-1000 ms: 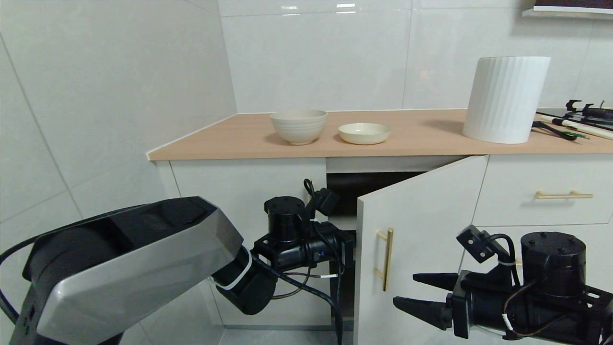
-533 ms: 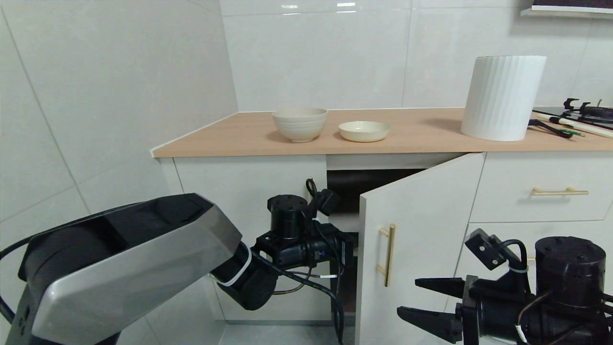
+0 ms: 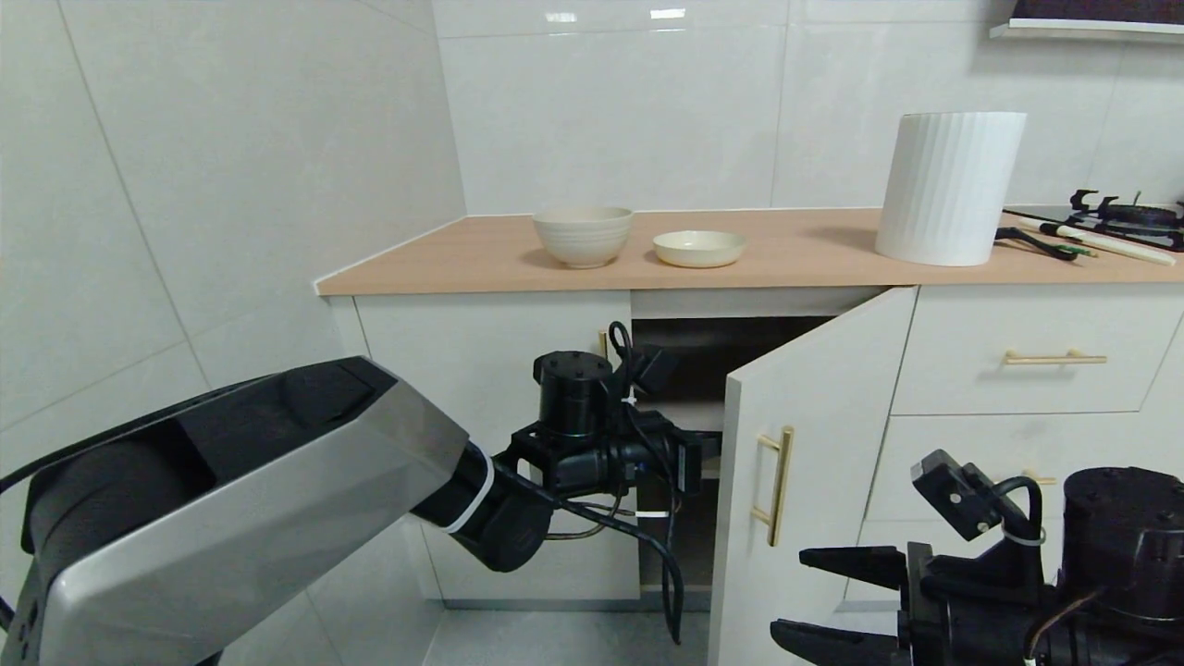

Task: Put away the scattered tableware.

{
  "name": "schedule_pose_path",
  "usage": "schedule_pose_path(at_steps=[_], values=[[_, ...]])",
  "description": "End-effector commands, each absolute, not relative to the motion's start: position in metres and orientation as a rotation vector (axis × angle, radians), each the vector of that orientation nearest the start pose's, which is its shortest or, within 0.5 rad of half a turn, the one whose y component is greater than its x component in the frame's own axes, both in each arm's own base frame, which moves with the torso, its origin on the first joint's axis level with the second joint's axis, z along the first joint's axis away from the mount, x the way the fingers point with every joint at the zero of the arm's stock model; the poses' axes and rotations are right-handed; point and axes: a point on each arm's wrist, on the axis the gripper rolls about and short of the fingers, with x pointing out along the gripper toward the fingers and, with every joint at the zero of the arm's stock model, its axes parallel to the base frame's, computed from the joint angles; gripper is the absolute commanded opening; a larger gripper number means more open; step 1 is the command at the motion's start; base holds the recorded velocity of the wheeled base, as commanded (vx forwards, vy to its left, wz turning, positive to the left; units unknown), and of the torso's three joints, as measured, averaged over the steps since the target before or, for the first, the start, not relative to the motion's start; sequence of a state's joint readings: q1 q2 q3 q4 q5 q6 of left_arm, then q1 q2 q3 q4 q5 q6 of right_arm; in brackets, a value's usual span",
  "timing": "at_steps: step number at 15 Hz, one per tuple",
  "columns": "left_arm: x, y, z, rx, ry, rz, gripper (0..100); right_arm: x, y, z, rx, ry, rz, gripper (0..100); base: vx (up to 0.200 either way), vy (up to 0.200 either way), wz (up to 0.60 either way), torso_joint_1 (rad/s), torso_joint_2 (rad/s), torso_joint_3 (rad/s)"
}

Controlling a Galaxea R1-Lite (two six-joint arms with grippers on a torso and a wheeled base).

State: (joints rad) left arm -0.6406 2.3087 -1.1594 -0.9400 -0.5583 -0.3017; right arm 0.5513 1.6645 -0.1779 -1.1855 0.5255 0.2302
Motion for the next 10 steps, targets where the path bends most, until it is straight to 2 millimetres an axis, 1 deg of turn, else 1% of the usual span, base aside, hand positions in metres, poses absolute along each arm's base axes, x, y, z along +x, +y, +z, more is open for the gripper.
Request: schedule_pose_path(at_steps=[1,4,5,6,7,8,9,10], values=[[0.347,-0.275,0.076,-0.254,0.387,-1.156,0,0.175,0.121,0.102,0.202,0.436,1.029,100,0.0,0.0,0.0,0.0,0.0,0.0],[0.351,-0.284,0.077,-0.252,0.387,-1.167,0,0.174,0.121,0.103,0.201,0.431,1.031,100,0.0,0.0,0.0,0.0,0.0,0.0],[0.348,-0.291,0.077,-0.248,0.401,-1.18,0,0.172,0.122,0.106,0.2,0.418,1.044,100,0.0,0.0,0.0,0.0,0.0,0.0],[0.34,-0.301,0.08,-0.244,0.4,-1.208,0,0.164,0.126,0.11,0.196,0.4,1.081,100,0.0,0.0,0.0,0.0,0.0,0.0],[0.327,-0.315,0.084,-0.237,0.397,-1.25,0,0.152,0.127,0.118,0.193,0.366,1.127,100,0.0,0.0,0.0,0.0,0.0,0.0],[0.315,-0.326,0.092,-0.232,0.393,-1.287,0,0.139,0.129,0.128,0.191,0.326,1.184,100,0.0,0.0,0.0,0.0,0.0,0.0],[0.305,-0.333,0.098,-0.228,0.394,-1.315,0,0.125,0.13,0.138,0.191,0.287,1.241,100,0.0,0.0,0.0,0.0,0.0,0.0],[0.291,-0.34,0.108,-0.224,0.381,-1.351,0,0.112,0.129,0.146,0.188,0.271,1.291,100,0.0,0.0,0.0,0.0,0.0,0.0]])
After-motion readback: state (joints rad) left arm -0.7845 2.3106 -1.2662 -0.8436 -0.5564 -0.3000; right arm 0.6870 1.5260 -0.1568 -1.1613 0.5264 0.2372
